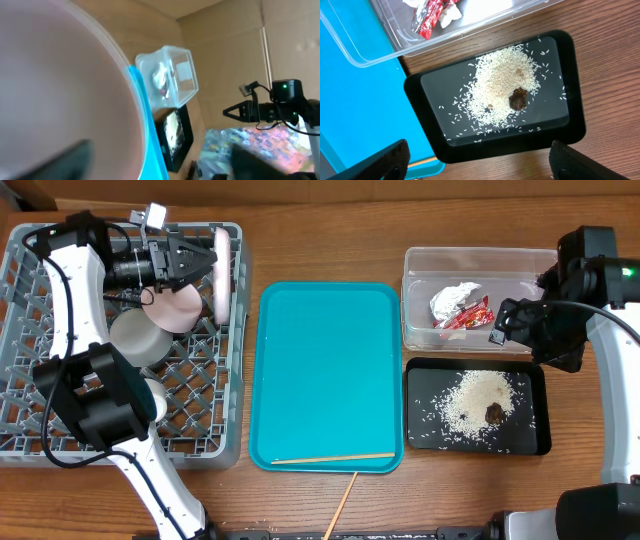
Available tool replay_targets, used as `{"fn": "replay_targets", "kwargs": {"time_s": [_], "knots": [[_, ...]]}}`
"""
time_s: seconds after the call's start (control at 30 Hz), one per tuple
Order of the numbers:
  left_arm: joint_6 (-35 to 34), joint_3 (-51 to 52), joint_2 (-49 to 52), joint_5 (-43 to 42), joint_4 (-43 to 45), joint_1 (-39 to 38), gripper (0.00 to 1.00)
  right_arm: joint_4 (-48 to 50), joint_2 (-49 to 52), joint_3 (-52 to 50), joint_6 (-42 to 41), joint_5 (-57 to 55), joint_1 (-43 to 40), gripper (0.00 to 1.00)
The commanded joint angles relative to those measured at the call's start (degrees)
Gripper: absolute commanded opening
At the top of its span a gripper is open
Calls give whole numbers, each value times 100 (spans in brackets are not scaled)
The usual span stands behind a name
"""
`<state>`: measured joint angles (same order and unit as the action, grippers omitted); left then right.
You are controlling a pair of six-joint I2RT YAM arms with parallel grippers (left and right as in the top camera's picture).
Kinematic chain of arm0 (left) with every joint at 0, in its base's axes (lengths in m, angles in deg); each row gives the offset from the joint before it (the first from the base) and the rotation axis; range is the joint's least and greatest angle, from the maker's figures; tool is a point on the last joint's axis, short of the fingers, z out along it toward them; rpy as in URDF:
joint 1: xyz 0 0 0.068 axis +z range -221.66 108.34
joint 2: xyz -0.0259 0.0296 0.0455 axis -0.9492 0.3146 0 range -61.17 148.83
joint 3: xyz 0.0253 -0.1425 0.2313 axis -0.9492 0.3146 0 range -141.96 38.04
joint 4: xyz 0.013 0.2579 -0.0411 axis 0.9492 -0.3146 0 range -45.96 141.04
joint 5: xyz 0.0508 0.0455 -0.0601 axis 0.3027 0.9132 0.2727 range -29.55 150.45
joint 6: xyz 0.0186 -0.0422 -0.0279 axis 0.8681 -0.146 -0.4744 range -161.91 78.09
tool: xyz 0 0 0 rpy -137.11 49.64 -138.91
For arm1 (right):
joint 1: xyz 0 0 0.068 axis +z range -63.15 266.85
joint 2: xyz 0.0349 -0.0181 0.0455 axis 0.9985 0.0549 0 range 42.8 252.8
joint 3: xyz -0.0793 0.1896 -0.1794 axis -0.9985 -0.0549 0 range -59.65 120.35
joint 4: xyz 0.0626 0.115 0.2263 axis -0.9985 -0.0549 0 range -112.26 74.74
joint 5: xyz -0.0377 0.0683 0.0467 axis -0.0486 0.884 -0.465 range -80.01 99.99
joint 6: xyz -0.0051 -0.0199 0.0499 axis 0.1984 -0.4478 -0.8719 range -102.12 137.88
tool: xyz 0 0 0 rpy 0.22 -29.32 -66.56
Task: Sort waste into correct bins and load items into the dishwasher
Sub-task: 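Stand the plate upright in the dish rack with the left gripper, then reach the left gripper to the chopsticks at the tray's front edge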
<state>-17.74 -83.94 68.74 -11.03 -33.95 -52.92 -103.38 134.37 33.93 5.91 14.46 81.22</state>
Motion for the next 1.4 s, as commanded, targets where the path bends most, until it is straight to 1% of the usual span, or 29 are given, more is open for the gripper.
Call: {"fn": "replay_targets", "kwargs": {"time_s": [0.0,0.07,0.13,0.17,0.2,0.27,0.3,0.43,0.53,0.63,0.7,0.73,0.83,0.9,0.93,1.0,1.1,1.17,1.23,1.27,1.37], "knots": [[42,-232,-184,581,-269,7,100,4,-26,66,-26,-35,-13,91],[48,-306,-415,929,-400,-31,100,-4,-26,66,-24,-35,-13,91],[33,-313,-811,1545,-531,-127,100,-7,-26,66,-26,-37,-13,91],[-116,-313,-1016,1987,-581,-221,100,-4,-26,66,-24,-37,-13,91],[-487,-313,-1244,2638,-581,-367,100,-4,-26,66,-24,-37,-13,91],[-1526,-313,-1585,4079,-599,-686,100,-7,-26,66,-24,-37,-13,92],[-1836,-313,-1687,4533,-680,-817,100,-11,-26,66,-24,-37,-13,92],[-2490,-310,-1998,5455,-1180,-1270,100,-50,-26,66,-24,-37,-13,93],[-3143,-136,-2299,6118,-1185,-1497,100,-72,-26,66,-24,-37,-13,93],[-3292,339,-2815,6127,-1185,-1703,100,-76,-26,66,-24,-39,-13,94],[-3488,1163,-3609,6312,-1182,-2022,100,-79,-26,66,-24,-37,-13,95],[-3713,1646,-4052,6505,-1123,-2251,100,-74,-26,66,-24,-37,-13,95],[-3932,2605,-4850,6592,-634,-2861,100,-70,-26,66,-24,-37,-13,96],[-4113,3464,-5368,6581,-133,-3576,100,-72,-26,66,-24,-37,-13,97],[-4159,3770,-5471,6544,31,-3860,100,-74,-26,66,-24,-37,-13,97],[-4306,4374,-5499,6511,302,-4470,100,-72,-26,66,-24,-37,-13,97],[-4380,5193,-5331,6194,866,-5283,100,-74,-26,66,-26,-37,-13,97],[-4708,5783,-4931,5984,1366,-5991,100,-74,-26,66,-26,-35,-13,97],[-4813,5958,-4647,5939,1526,-6328,100,-76,-26,66,-26,-35,-13,97],[-4872,6033,-4352,5930,1593,-6636,100,-76,-26,66,-26,-35,-13,97],[-4920,6039,-3810,5746,1674,-7173,100,-79,-26,66,-24,-35,-13,97]]}}
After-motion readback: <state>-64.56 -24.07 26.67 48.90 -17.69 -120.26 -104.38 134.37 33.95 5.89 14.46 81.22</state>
